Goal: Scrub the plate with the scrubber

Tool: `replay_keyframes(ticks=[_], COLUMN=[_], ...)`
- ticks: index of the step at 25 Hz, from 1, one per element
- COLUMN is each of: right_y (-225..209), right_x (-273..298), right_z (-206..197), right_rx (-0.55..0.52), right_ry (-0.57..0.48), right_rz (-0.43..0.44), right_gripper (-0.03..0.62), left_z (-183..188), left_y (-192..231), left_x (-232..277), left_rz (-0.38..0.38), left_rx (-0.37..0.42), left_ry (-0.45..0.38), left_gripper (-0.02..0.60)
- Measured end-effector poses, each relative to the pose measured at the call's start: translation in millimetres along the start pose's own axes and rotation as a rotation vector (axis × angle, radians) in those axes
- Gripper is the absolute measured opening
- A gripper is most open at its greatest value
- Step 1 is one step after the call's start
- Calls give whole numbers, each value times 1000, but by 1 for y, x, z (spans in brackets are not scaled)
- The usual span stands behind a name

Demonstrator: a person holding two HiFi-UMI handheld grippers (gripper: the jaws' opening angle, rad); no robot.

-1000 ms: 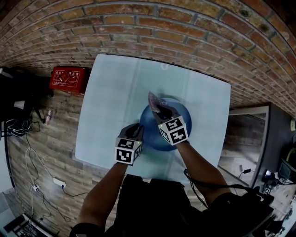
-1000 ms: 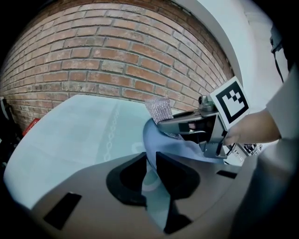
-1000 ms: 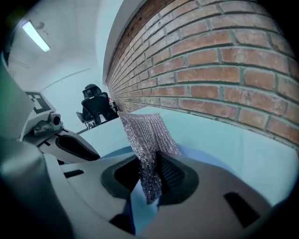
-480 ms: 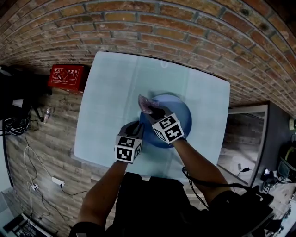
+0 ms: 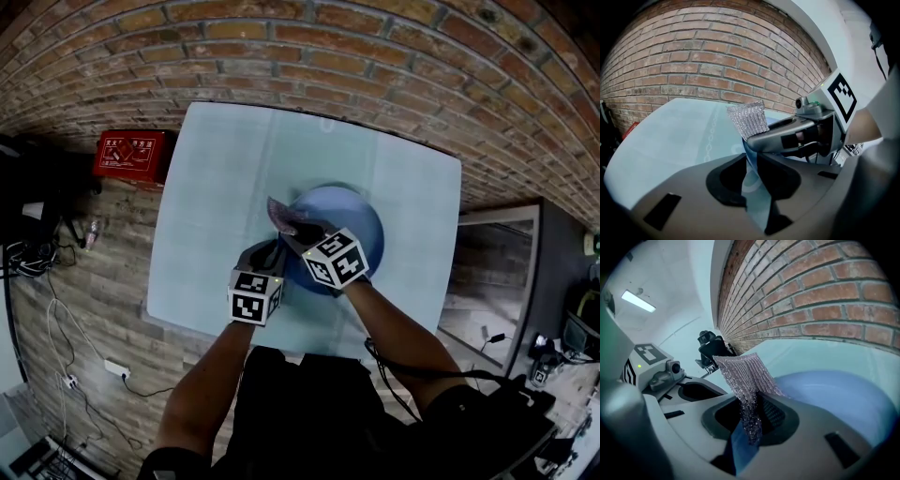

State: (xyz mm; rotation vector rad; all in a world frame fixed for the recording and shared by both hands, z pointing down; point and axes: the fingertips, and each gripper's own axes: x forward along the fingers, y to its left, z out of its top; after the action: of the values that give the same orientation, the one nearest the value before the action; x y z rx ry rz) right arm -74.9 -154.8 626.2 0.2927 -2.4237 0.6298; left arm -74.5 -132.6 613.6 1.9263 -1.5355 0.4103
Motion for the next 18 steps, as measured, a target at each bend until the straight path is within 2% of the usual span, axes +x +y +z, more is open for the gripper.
replay_keyframes(ticks=[11,18], right_y=[13,12], right_x=[-6,-8], right_z=[-1,4], right_rx=[147,132], right_ry=[-9,-15], right_rz=[109,125], right_gripper=[92,92], left_z=[-3,2], left_y=[-4,-6], left_x=[-4,-1], left_rz=[-22,-35], left_rx=[30,24], left_ry=[-1,-15], left_gripper=[84,84])
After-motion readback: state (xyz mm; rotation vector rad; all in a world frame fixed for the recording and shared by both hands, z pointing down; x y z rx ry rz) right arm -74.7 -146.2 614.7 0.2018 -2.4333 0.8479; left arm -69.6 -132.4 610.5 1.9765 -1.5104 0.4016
